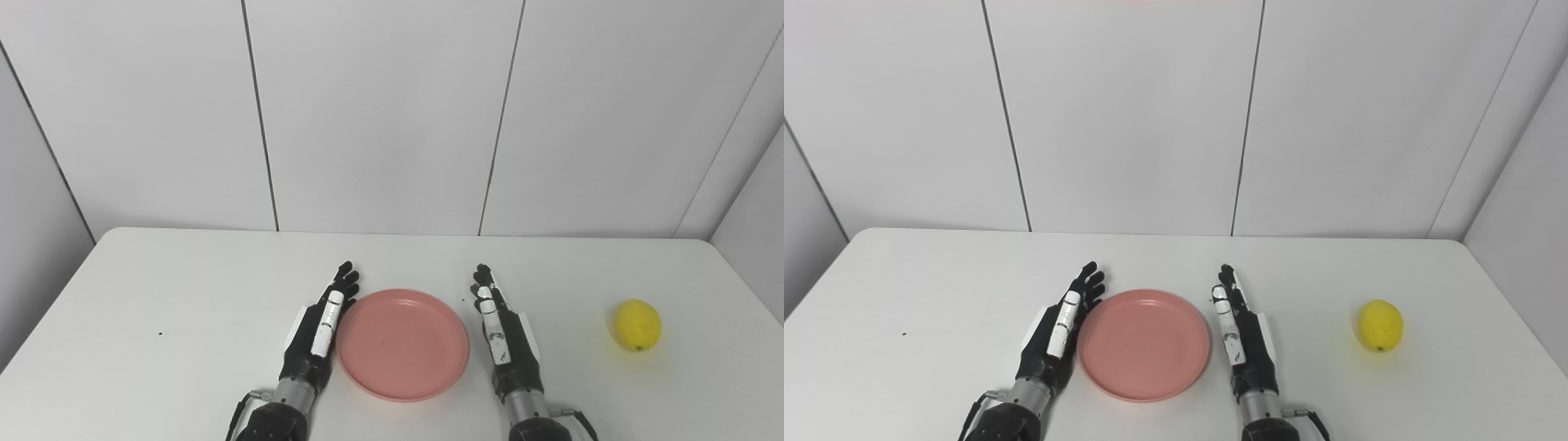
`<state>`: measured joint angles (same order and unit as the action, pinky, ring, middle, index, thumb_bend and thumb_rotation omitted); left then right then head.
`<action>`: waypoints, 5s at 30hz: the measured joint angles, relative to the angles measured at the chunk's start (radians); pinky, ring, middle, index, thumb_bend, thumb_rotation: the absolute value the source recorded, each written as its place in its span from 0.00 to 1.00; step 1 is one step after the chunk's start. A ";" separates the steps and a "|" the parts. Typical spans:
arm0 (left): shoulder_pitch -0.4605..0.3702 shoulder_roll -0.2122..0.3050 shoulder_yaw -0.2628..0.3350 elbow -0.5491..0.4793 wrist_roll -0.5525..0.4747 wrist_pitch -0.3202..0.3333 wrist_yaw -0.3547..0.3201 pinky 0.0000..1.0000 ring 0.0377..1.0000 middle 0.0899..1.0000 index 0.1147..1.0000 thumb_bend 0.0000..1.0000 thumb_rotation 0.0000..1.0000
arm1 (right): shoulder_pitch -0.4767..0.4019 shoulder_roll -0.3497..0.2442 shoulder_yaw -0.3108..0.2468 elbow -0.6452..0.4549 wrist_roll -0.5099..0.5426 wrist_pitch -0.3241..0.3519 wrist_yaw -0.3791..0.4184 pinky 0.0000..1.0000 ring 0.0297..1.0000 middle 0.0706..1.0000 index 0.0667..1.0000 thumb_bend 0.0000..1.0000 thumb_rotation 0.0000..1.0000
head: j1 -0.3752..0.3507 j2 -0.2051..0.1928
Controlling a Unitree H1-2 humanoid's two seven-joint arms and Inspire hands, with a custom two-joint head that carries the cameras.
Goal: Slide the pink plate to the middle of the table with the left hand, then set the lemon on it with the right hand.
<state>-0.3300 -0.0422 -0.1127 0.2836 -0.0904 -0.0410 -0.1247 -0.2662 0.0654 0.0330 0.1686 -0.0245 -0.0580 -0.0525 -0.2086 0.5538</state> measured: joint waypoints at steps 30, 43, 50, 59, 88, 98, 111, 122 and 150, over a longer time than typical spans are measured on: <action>-0.010 -0.002 0.006 0.019 0.028 -0.017 -0.029 0.97 0.97 0.96 0.97 0.55 1.00 | 0.008 -0.005 -0.087 -0.128 0.038 0.000 -0.050 1.00 0.97 0.96 0.96 0.66 1.00 | -0.087 -0.002; -0.036 0.019 0.051 0.058 0.089 -0.058 0.048 0.93 0.94 0.94 0.93 0.57 1.00 | 0.007 -0.053 -0.123 -0.145 -0.131 0.000 -0.167 0.96 0.94 0.94 0.93 0.61 0.95 | -0.158 -0.011; -0.043 0.019 0.060 0.073 0.091 -0.084 0.064 0.93 0.93 0.94 0.92 0.57 1.00 | 0.007 -0.090 -0.130 -0.155 -0.305 0.005 -0.249 0.89 0.93 0.93 0.93 0.64 0.74 | -0.190 -0.015; -0.045 0.017 0.075 0.077 0.076 -0.094 0.064 0.92 0.93 0.94 0.92 0.57 1.00 | 0.006 -0.110 -0.162 -0.184 -0.470 0.090 -0.332 0.83 0.90 0.91 0.93 0.73 0.49 | -0.225 -0.014; -0.047 0.022 0.091 0.079 -0.032 -0.097 -0.007 0.96 0.95 0.96 0.95 0.61 1.00 | 0.002 -0.200 -0.194 -0.180 -0.628 0.454 -0.348 0.71 0.85 0.90 0.91 0.76 0.22 | -0.318 -0.015; -0.050 0.023 0.095 0.083 -0.044 -0.095 -0.017 0.96 0.96 0.96 0.95 0.62 1.00 | -0.004 -0.224 -0.163 -0.131 -0.619 0.486 -0.306 0.71 0.83 0.87 0.88 0.77 0.20 | -0.325 -0.011; -0.052 0.026 0.096 0.088 -0.044 -0.095 -0.023 0.97 0.96 0.96 0.95 0.61 1.00 | -0.031 -0.241 -0.127 -0.085 -0.609 0.512 -0.270 0.71 0.82 0.86 0.86 0.73 0.19 | -0.324 -0.008; -0.053 0.026 0.098 0.087 -0.049 -0.095 -0.027 0.96 0.96 0.96 0.95 0.61 1.00 | -0.043 -0.245 -0.150 -0.070 -0.573 0.519 -0.276 0.14 0.21 0.45 0.74 0.56 0.01 | -0.322 -0.003; -0.054 0.025 0.098 0.088 -0.043 -0.096 -0.027 0.95 0.95 0.95 0.94 0.58 1.00 | -0.036 -0.153 -0.244 -0.106 -0.629 0.522 -0.286 0.24 0.35 0.43 0.49 0.51 0.00 | -0.308 0.006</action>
<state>-0.3835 -0.0171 -0.0152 0.3715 -0.1331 -0.1365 -0.1513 -0.3024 -0.0874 -0.2107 0.0623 -0.6532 0.4636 -0.3386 -0.5170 0.5599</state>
